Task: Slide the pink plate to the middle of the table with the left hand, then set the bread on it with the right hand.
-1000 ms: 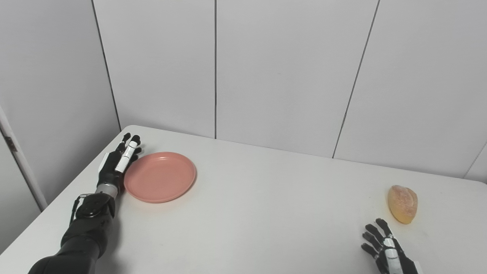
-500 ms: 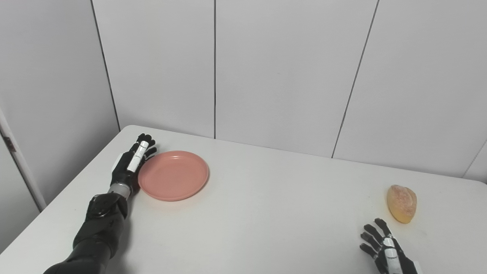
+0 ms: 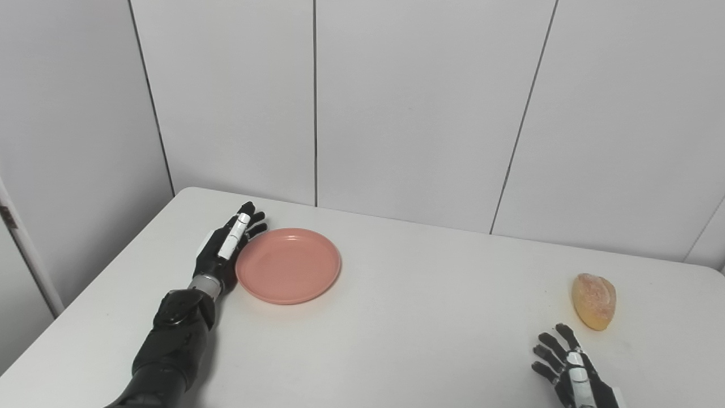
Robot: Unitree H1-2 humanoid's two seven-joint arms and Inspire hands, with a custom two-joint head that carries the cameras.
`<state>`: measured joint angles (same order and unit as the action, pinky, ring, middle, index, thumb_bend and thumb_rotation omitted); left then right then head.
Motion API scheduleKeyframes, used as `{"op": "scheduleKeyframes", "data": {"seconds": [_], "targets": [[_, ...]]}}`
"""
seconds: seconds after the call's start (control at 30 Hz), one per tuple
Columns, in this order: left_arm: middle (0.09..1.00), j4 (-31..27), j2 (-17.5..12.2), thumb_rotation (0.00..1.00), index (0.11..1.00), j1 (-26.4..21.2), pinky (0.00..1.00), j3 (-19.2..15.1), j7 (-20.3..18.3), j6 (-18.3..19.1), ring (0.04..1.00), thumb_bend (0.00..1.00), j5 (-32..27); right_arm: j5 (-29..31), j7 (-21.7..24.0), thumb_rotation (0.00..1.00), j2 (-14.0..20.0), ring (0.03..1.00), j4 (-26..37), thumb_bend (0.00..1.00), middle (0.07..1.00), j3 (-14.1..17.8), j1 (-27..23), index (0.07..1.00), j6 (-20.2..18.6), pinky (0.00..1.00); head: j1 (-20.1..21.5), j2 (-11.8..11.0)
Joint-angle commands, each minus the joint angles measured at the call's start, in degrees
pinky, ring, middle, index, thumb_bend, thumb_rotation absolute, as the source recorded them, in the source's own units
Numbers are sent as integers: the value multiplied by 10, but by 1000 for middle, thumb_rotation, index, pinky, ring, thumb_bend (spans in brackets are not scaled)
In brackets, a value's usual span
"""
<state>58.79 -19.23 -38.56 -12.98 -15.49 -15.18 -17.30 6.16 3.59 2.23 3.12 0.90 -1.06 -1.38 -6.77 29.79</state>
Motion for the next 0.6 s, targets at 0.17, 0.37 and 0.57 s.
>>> {"op": "scheduleKeyframes", "data": {"seconds": [0.17,0.37,0.57], "targets": [[906,-14,15,736,958,-28,890,21,-21,-8,900,846,8,1,-2,898,-8,831,12,613,852,-7,2,918,-21,805,1,2],[904,-12,30,724,963,-26,884,28,-26,-9,895,864,9,2,-4,896,-9,826,13,603,850,-8,2,916,-23,793,3,4],[900,-7,44,728,967,-25,876,31,-30,-12,890,831,9,4,-4,895,-8,825,11,612,851,-9,1,917,-21,790,3,3]]}}
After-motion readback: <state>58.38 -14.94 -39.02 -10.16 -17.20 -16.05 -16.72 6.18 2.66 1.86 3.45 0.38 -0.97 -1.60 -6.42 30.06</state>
